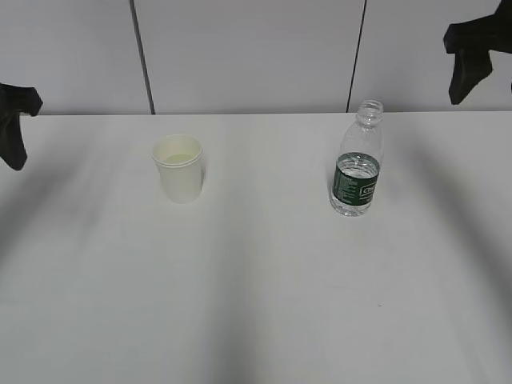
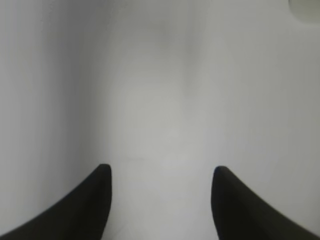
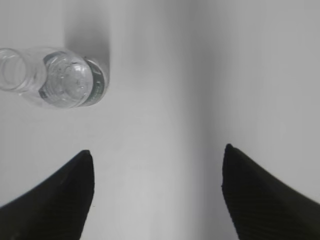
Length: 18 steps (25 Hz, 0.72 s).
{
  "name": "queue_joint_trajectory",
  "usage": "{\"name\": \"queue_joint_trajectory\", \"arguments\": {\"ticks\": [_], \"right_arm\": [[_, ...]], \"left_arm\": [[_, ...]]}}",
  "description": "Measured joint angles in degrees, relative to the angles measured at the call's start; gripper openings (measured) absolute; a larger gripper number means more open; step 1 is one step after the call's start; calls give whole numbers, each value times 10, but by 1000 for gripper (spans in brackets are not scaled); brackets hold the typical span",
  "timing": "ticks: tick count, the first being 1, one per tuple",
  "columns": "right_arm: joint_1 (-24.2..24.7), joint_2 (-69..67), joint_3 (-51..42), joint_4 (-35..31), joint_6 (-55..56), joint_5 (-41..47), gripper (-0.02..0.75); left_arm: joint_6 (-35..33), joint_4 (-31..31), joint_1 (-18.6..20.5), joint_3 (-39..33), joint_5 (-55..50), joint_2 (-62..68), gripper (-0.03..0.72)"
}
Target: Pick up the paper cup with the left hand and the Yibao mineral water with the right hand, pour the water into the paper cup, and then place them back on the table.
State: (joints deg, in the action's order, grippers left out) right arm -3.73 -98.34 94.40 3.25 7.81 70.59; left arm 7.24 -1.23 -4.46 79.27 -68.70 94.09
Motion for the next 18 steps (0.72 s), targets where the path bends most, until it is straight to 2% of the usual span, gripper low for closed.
{"name": "queue_joint_trajectory", "arguments": {"ticks": [5, 11, 18], "right_arm": [[0, 2, 0, -47, -21, 2, 586], [0, 40, -8, -64, -26, 3, 586], [0, 133, -96, -70, -28, 4, 586]], "left_arm": [[-10, 0, 0, 0, -13, 0, 394], [-21, 12, 0, 0, -13, -4, 394], [-37, 36, 0, -25, -13, -51, 393]]}}
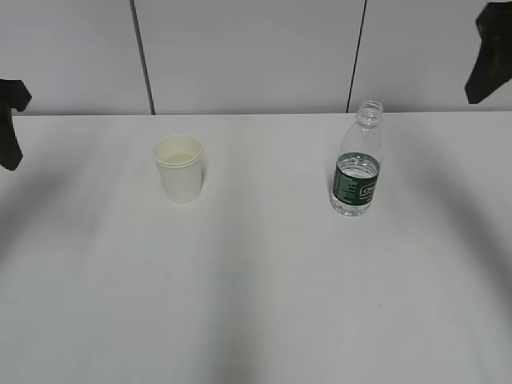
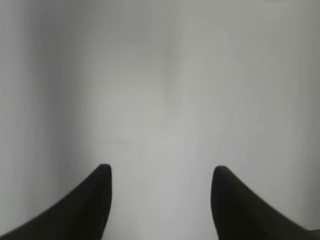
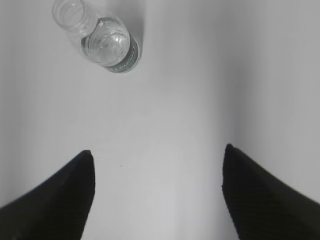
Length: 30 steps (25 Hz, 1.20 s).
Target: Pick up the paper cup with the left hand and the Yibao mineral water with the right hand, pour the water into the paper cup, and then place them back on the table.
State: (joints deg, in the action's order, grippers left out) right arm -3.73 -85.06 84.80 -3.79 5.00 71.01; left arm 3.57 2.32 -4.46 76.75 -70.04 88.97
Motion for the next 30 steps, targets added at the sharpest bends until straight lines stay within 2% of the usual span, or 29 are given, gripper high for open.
{"name": "queue_joint_trajectory", "arguments": {"ticks": [9, 11, 12, 15, 22, 30], "right_arm": [[0, 143, -124, 0, -26, 1, 585], [0, 143, -124, 0, -26, 1, 585], [0, 206, -174, 0, -27, 2, 585], [0, 263, -221, 0, -27, 4, 585], [0, 360, -288, 0, -27, 6, 585], [0, 537, -363, 13, -29, 9, 585]], "left_arm": [[-2, 1, 0, -130, -3, -148, 391], [-2, 1, 0, -156, -5, -194, 391], [-3, 1, 0, -170, -6, -217, 391], [-3, 1, 0, -205, -10, -279, 391], [-3, 1, 0, -249, -14, -401, 391], [-2, 11, 0, -273, -20, -529, 391]]}}
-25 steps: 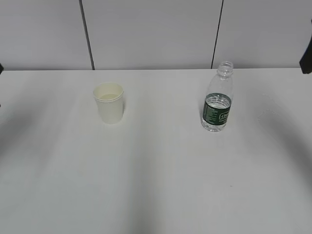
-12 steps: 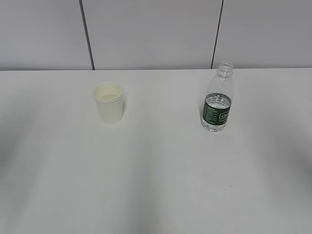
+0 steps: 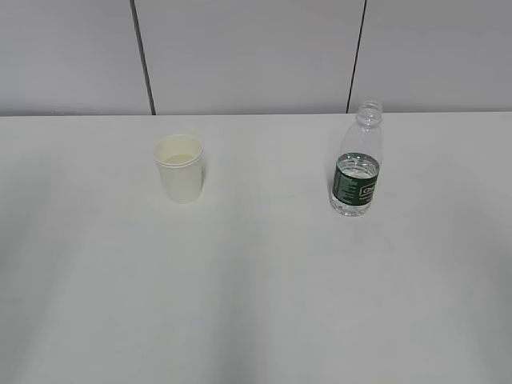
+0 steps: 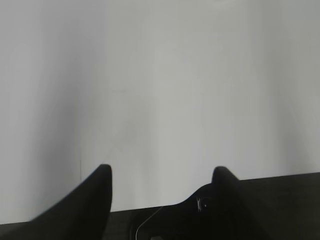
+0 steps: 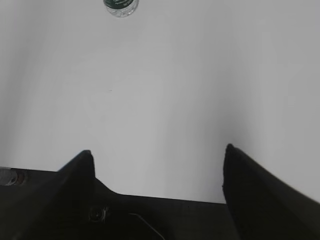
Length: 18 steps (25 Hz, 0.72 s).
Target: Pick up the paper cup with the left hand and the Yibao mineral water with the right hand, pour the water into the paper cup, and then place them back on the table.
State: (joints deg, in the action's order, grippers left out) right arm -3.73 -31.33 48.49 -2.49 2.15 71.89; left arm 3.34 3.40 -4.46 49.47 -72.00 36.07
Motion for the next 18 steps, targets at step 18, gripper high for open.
{"name": "queue_joint_trajectory", "arguments": {"ticks": [18], "right_arm": [[0, 242, -143, 55, -1, -9, 585]], "left_arm": [[-9, -14, 0, -141, -2, -341, 386]]}}
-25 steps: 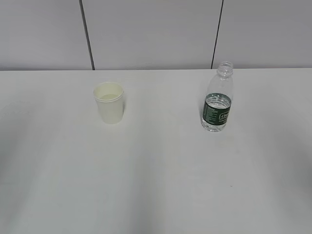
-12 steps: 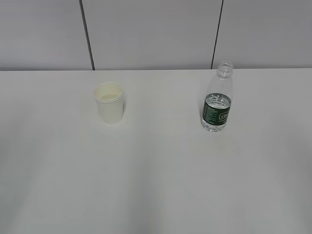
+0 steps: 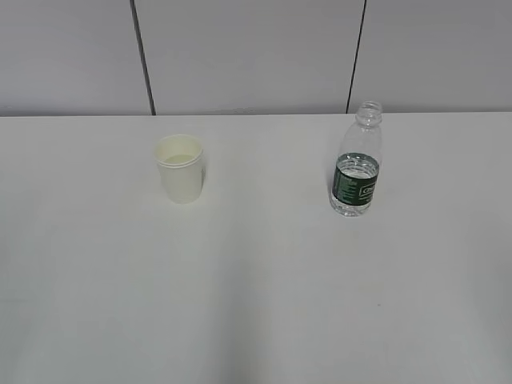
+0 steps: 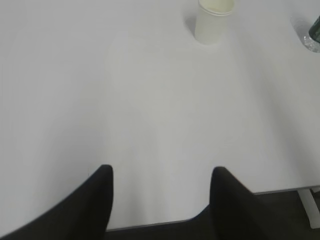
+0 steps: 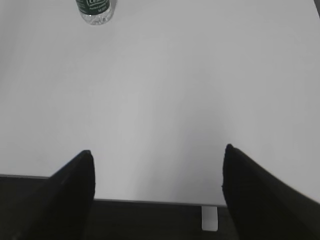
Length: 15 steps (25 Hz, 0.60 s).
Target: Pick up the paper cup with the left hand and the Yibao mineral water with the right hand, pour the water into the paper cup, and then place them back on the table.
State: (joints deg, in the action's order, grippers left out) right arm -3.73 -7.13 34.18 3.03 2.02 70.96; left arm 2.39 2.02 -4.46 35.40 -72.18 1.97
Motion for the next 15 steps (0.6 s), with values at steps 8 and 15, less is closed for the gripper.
{"name": "queue_joint_trajectory", "arguments": {"ticks": [8, 15], "right_arm": [[0, 80, -51, 0, 0, -34, 585], [0, 81, -54, -1, -5, -46, 585]], "left_arm": [[-24, -3, 0, -29, 23, -31, 377], [-29, -4, 0, -54, 84, -31, 375]]}}
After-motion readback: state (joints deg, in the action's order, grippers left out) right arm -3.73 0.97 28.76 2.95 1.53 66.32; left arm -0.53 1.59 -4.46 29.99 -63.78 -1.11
